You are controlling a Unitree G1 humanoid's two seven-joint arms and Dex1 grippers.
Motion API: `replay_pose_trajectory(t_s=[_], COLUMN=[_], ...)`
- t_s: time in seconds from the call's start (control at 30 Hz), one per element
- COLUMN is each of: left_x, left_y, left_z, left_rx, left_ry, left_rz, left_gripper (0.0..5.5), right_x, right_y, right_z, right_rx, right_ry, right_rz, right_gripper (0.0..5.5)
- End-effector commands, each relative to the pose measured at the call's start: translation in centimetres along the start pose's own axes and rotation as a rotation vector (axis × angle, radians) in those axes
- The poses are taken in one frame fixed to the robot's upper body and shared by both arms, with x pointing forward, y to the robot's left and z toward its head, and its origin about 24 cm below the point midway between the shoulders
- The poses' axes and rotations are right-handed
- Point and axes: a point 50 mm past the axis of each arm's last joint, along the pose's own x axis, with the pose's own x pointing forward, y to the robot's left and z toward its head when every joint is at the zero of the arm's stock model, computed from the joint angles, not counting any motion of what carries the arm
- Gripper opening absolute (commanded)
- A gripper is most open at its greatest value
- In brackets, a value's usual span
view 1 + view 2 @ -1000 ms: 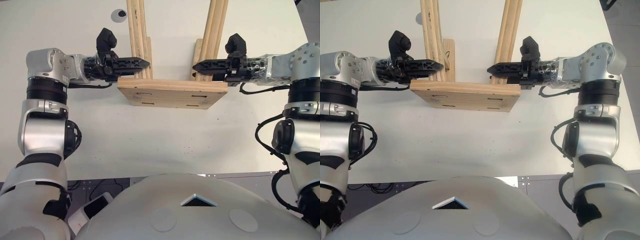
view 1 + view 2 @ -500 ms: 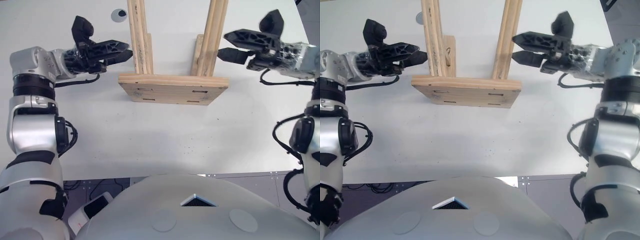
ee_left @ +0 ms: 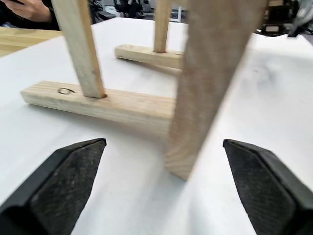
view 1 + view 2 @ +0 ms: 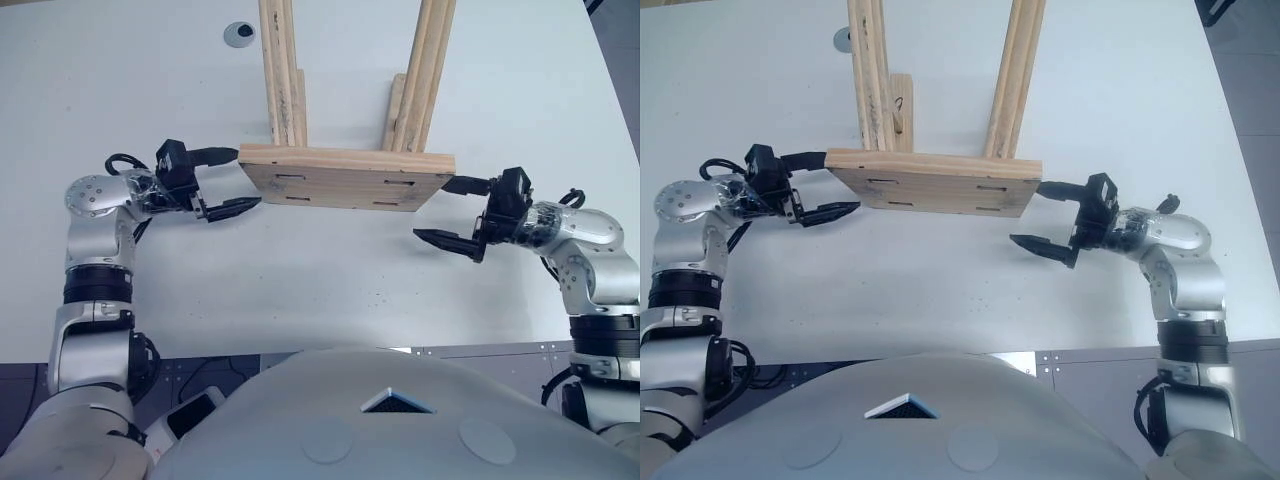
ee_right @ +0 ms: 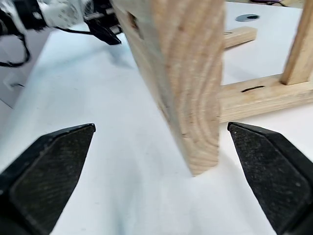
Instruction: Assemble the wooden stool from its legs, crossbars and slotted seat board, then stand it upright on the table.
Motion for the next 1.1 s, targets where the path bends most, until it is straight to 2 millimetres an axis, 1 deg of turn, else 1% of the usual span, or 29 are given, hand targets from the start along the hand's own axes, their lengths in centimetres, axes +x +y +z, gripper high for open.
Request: replay_pose_trajectory(t_s=[0.03, 0.07, 0.2, 0.37, 0.43, 0.47, 0.5, 0.6, 0.67, 0.73, 0.8, 0.83, 0.9, 0.93, 0.97, 1.0, 1.03, 1.07, 1.1], left_x=[1.3, 1.6, 2.2, 2.5, 2.8, 2.9, 3.1, 3.3, 3.4, 3.2, 2.7, 2.5, 2.0, 1.8, 1.5, 1.2, 1.1, 1.2, 1.4], left_y=[0.0, -0.2, -0.6, -0.9, -1.0, -1.0, -0.9, -0.7, -0.8, -1.4, -2.3, -2.7, -2.6, -2.4, -2.3, -1.8, -0.6, 0.9, 2.2], left_z=[0.2, 0.2, -0.4, -1.1, -1.2, -1.1, -1.1, -1.4, -1.5, -1.3, 0.2, 1.3, 6.3, 9.6, 12.4, 14.5, 16.2, 17.1, 17.7], left_rx=[0.039, 0.050, 0.080, 0.090, 0.094, 0.094, 0.095, 0.093, 0.091, 0.063, -0.094, -0.175, -0.374, -0.452, -0.520, -0.595, -0.662, -0.704, -0.748], left_ry=[-0.013, -0.011, 0.017, 0.060, 0.058, 0.056, 0.055, 0.070, 0.067, 0.066, 0.031, -0.005, -0.183, -0.276, -0.339, -0.390, -0.432, -0.443, -0.465], left_rz=[-0.044, -0.063, -0.105, -0.124, -0.135, -0.137, -0.136, -0.128, -0.138, -0.207, -0.301, -0.329, -0.349, -0.370, -0.407, -0.417, -0.381, -0.285, -0.209], left_gripper=[4.23, 4.16, 3.48, 2.81, 2.49, 2.43, 2.18, 1.78, 1.70, 1.70, 1.67, 1.64, 1.61, 1.61, 1.61, 1.61, 1.61, 1.57, 1.55], right_x=[1.6, 1.8, 1.9, 2.0, 2.2, 2.3, 2.3, 2.6, 2.7, 2.7, 2.2, 1.8, 0.4, -0.6, -1.6, -2.4, -2.8, -3.0, -2.8], right_y=[-0.9, -1.2, -2.0, -2.1, -2.1, -2.2, -2.2, -2.3, -2.3, -2.3, -2.1, -1.9, -1.5, -1.7, -1.7, -1.8, -2.5, -3.5, -4.8], right_z=[0.0, -0.1, -0.8, -1.3, -1.3, -1.3, -1.3, -1.6, -1.6, -1.0, 0.8, 1.9, 5.7, 8.3, 10.7, 13.0, 15.1, 16.6, 17.4], right_rx=[-0.059, -0.067, -0.077, -0.060, -0.061, -0.062, -0.062, -0.063, -0.061, -0.020, 0.122, 0.191, 0.324, 0.411, 0.475, 0.527, 0.578, 0.629, 0.681], right_ry=[-0.005, 0.009, 0.051, 0.070, 0.074, 0.075, 0.078, 0.091, 0.090, 0.060, -0.036, -0.088, -0.222, -0.304, -0.370, -0.429, -0.483, -0.511, -0.500], right_rz=[-0.006, -0.013, -0.030, 0.011, 0.022, 0.026, 0.032, 0.040, 0.042, 0.050, 0.061, 0.075, 0.127, 0.158, 0.205, 0.251, 0.285, 0.273, 0.229], right_gripper=[4.71, 4.58, 3.86, 3.09, 2.74, 2.66, 2.39, 1.91, 1.68, 1.67, 1.67, 1.67, 1.67, 1.67, 1.67, 1.67, 1.67, 1.67, 1.67])
